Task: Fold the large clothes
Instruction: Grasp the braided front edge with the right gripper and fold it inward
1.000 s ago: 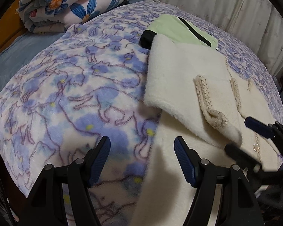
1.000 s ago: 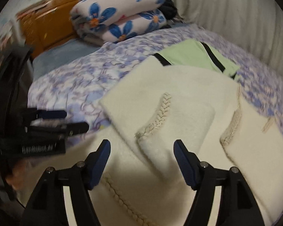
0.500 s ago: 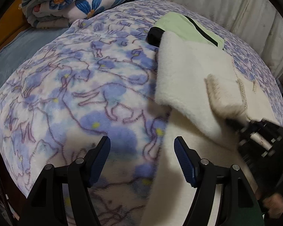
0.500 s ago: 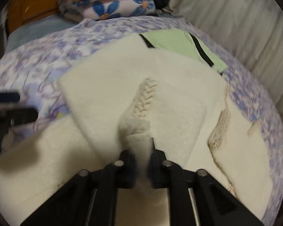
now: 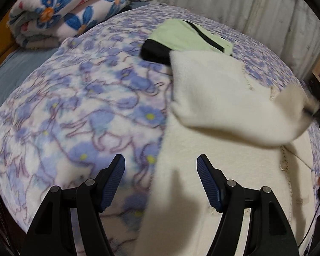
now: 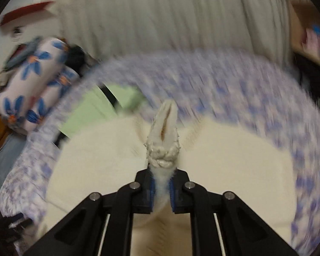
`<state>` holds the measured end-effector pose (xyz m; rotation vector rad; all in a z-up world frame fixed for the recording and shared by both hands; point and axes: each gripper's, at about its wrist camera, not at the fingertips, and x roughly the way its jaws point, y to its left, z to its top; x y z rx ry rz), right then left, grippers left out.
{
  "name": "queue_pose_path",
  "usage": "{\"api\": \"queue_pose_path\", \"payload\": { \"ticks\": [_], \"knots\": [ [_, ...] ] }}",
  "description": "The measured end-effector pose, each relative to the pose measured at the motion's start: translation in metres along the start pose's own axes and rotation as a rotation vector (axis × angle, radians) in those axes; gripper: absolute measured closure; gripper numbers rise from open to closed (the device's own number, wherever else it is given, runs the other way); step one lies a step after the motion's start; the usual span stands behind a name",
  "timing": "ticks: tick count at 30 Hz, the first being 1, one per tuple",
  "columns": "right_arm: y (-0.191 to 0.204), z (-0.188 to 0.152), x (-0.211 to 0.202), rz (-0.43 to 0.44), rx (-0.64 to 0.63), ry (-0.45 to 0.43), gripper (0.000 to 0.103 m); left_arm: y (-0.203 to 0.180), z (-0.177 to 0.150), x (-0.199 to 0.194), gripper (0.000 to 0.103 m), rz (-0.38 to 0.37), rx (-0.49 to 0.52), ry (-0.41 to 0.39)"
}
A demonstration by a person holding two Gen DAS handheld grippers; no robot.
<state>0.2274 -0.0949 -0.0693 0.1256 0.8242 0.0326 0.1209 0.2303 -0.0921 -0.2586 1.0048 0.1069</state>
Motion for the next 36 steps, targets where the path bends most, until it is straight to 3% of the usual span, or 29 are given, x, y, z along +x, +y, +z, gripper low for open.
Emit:
{"api": "queue_pose_path", "payload": {
  "ticks": [3,7,10,19,24,25,26,27,28,29,31,36],
  "knots": [
    [-0.039,-0.021,0.021,0.037,0.083,0.106,0.070,-0.009,0.016,0.008,0.035,-0.043,0.014,0.024],
    [-0.069,-0.028,0.020,0.150,0.184,0.123,0.060,-0.021,0.038,0.023,0.035,-0.061,0.052,0.042],
    [-0.078,-0.019,0.024,0.185,0.217,0.119,0.054,-0.029,0.059,0.044,0.035,-0.067,0.075,0.073],
    [-0.092,0.007,0.075,0.244,0.243,0.209,0.053,-0.033,0.116,0.121,0.035,-0.043,0.113,0.152],
    [-0.082,0.010,0.088,0.241,0.182,0.185,0.053,-0.031,0.130,0.143,0.035,-0.055,0.089,0.160],
    [-0.078,0.010,0.088,0.234,0.159,0.180,0.054,-0.031,0.131,0.147,0.035,-0.054,0.084,0.163],
    [-0.073,0.011,0.088,0.227,0.129,0.179,0.063,-0.032,0.133,0.151,0.035,-0.052,0.077,0.162],
    [-0.067,0.010,0.088,0.227,0.090,0.182,0.071,-0.034,0.134,0.153,0.036,-0.050,0.075,0.159],
    [-0.065,0.011,0.088,0.231,0.074,0.179,0.080,-0.036,0.136,0.154,0.053,-0.052,0.079,0.148],
    [-0.064,0.012,0.087,0.230,0.059,0.170,0.085,-0.039,0.138,0.153,0.080,-0.078,0.090,0.132],
    [-0.058,0.015,0.079,0.219,0.023,0.123,0.087,-0.046,0.140,0.151,0.089,-0.041,0.106,0.106],
    [-0.056,0.028,0.050,0.209,0.005,-0.072,0.087,-0.060,0.137,0.140,0.092,0.006,0.118,-0.014]
  ]
}}
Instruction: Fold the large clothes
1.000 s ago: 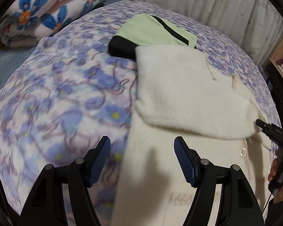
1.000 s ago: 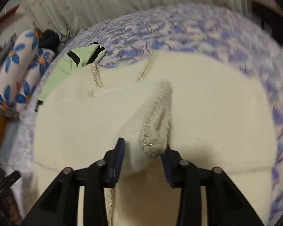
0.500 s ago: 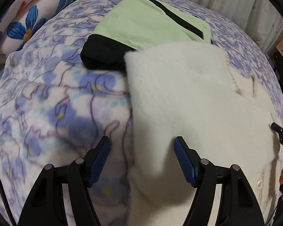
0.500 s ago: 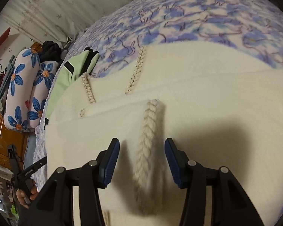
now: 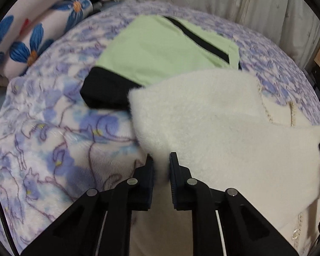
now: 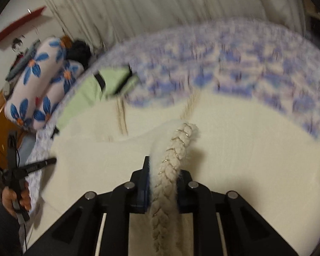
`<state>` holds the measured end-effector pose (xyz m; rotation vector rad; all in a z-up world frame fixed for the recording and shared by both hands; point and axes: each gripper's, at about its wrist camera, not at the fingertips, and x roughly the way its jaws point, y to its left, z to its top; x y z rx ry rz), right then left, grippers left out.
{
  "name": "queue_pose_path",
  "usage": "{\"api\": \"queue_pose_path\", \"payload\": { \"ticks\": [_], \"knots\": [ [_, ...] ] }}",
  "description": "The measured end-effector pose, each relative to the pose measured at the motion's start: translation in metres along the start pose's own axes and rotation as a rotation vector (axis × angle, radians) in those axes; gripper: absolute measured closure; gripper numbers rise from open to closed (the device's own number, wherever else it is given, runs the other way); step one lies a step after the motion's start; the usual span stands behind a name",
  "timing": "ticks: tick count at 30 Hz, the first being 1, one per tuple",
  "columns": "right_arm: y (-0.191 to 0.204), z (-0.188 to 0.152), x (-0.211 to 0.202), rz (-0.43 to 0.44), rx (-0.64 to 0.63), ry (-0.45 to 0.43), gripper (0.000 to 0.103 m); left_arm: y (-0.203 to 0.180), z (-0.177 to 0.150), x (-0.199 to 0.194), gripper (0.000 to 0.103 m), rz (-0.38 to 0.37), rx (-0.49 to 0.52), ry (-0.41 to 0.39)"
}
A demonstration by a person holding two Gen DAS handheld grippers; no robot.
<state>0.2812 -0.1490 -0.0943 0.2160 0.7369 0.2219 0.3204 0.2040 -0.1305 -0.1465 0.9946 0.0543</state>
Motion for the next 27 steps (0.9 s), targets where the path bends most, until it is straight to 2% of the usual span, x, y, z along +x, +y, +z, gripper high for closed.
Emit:
{"api": "queue_pose_path", "payload": {
  "ticks": [2,4,6,9,11,13,17,20,25,27],
  "knots": [
    [-0.005,0.002,0.009,-0.044,-0.002,-0.008,0.087,-0.005,-0.002,0.001,0.092,0.010,0.009,-0.020],
    [-0.013,-0.003,0.032,-0.082,0.007,0.069,0.086,-0.010,-0.004,0.009,0.091,0.042,0.033,-0.021],
    [-0.020,-0.011,0.049,-0.113,0.035,0.148,0.079,-0.014,-0.005,0.013,0.089,0.058,0.049,-0.025],
    [-0.023,-0.007,0.035,-0.120,0.076,0.138,0.071,-0.016,-0.005,0.008,0.081,0.084,0.074,-0.026],
    [-0.023,-0.004,0.019,-0.121,0.087,0.107,0.065,-0.012,-0.004,0.000,0.061,0.120,0.080,-0.018],
    [-0.018,-0.003,-0.001,-0.119,0.080,0.070,0.063,-0.009,-0.003,-0.013,0.051,0.144,0.081,-0.030],
    [0.003,-0.002,-0.022,-0.108,0.053,0.053,0.063,-0.016,-0.005,-0.048,0.050,0.102,0.077,-0.082],
    [0.036,-0.009,-0.021,-0.101,-0.004,0.072,0.063,-0.040,-0.013,-0.066,0.050,0.043,0.095,-0.091],
    [0.087,-0.030,0.000,-0.028,-0.061,0.108,0.063,-0.089,-0.036,-0.069,0.050,-0.054,0.091,-0.058],
    [0.096,-0.038,0.012,-0.001,-0.058,0.130,0.063,-0.103,-0.046,-0.061,0.050,-0.076,0.085,-0.041]
  ]
}}
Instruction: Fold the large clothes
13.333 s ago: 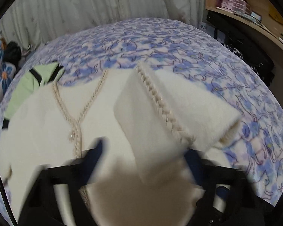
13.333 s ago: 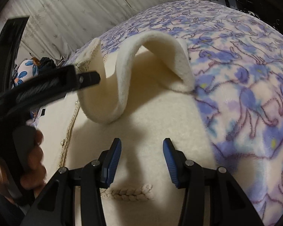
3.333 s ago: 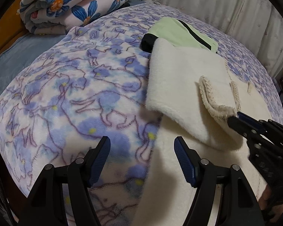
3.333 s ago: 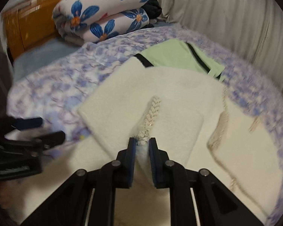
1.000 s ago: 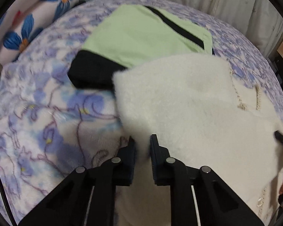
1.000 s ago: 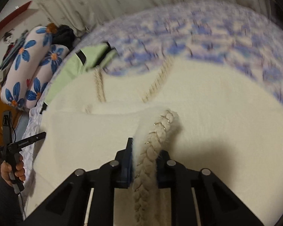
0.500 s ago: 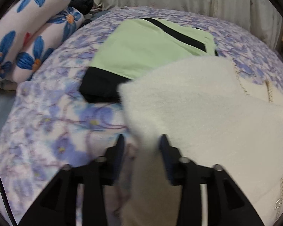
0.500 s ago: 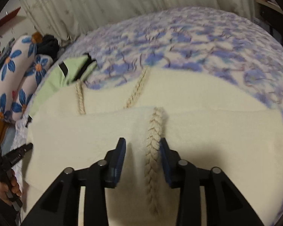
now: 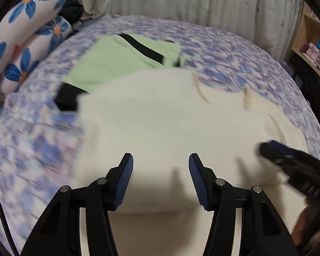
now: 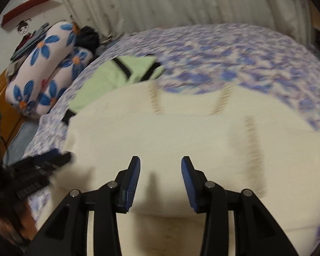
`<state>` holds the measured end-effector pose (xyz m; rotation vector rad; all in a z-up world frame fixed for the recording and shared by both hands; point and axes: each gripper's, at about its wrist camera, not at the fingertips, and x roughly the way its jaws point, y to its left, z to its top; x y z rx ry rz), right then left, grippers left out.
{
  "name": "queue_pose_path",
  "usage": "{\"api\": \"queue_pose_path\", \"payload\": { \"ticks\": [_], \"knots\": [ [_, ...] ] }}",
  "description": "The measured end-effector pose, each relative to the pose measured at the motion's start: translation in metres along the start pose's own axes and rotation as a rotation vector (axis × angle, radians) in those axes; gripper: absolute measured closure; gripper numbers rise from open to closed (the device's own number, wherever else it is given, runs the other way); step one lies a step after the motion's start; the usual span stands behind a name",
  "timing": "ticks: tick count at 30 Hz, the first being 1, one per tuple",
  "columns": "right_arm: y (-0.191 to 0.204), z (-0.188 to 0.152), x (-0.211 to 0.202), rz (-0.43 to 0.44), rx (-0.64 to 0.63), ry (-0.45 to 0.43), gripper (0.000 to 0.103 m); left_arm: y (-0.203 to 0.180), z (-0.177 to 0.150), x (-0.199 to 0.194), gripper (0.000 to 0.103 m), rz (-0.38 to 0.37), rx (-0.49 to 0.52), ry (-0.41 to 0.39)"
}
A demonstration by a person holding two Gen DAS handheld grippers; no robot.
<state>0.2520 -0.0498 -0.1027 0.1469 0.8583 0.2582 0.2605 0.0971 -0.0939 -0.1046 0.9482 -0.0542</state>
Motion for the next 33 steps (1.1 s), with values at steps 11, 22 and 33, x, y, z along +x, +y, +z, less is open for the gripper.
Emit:
{"api": "queue_pose_path", "payload": {
  "ticks": [11,22,33],
  "knots": [
    [-0.063,-0.030,-0.001,-0.225,-0.008,0.012,0.063,0.021,-0.035,0.032,0.050,0.066,-0.016,0.034],
    [-0.065,0.002,-0.009,-0.143,0.014,-0.010,0.066,0.042,0.000,0.029,0.050,0.100,-0.021,0.017],
    [-0.080,0.051,0.050,-0.229,0.029,-0.009,0.066,0.071,0.066,0.088,0.050,0.193,-0.076,-0.011]
  ]
}}
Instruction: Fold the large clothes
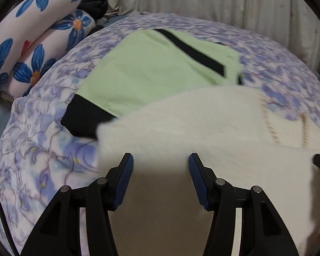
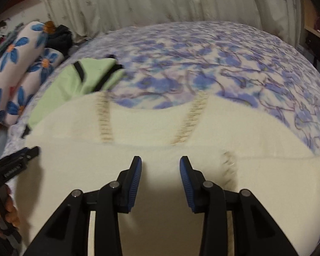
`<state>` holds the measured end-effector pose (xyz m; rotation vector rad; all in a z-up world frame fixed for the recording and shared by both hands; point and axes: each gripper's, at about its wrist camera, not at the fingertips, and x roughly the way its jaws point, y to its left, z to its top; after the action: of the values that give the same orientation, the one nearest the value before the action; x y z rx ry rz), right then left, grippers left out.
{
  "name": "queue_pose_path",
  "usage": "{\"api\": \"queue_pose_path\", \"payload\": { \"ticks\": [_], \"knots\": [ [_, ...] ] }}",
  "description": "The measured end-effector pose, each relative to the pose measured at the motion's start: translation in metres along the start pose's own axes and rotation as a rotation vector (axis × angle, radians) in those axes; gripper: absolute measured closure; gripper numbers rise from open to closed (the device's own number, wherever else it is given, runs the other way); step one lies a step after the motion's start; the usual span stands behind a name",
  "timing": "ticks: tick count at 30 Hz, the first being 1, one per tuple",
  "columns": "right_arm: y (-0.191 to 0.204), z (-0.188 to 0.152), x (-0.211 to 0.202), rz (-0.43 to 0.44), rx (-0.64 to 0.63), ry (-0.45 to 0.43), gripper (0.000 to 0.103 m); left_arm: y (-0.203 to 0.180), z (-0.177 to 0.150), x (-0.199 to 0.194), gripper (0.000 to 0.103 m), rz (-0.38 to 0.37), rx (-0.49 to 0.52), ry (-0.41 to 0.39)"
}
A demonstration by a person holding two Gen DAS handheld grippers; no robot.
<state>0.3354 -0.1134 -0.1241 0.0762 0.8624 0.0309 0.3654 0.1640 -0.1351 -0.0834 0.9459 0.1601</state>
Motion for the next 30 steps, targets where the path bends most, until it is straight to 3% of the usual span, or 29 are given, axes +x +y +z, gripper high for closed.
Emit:
{"api": "queue_pose_path", "payload": {
  "ticks": [6,8,12,18,22,30],
  "knots": [
    [-0.052,-0.011,-0.014,0.035,0.051,-0.022,0.076,0.013,-0.001,0.002,0.049,-0.026,0.033,-0.019],
    [-0.064,-0.017,-0.018,-0.050,0.049,-0.023,0.067,0.013,-0.003,0.001,0.049,-0.022,0.049,-0.021],
    [-0.098,-0.034,-0.024,-0.031,0.106,-0.011,0.065,0.013,-0.007,-0.002,0.049,0.000,0.071,-0.022],
    [-0.106,-0.042,-0.042,-0.078,0.125,0.006,0.064,0.017,-0.013,-0.015,0.049,0.019,0.050,0.010],
    [-0.109,-0.046,-0.063,-0.063,0.160,0.006,0.063,0.022,-0.017,-0.032,0.049,-0.007,0.026,0.035],
    [-0.088,-0.065,-0.126,-0.004,0.157,-0.013,0.063,0.024,-0.035,-0.095,0.045,-0.036,0.035,0.012]
  ]
}}
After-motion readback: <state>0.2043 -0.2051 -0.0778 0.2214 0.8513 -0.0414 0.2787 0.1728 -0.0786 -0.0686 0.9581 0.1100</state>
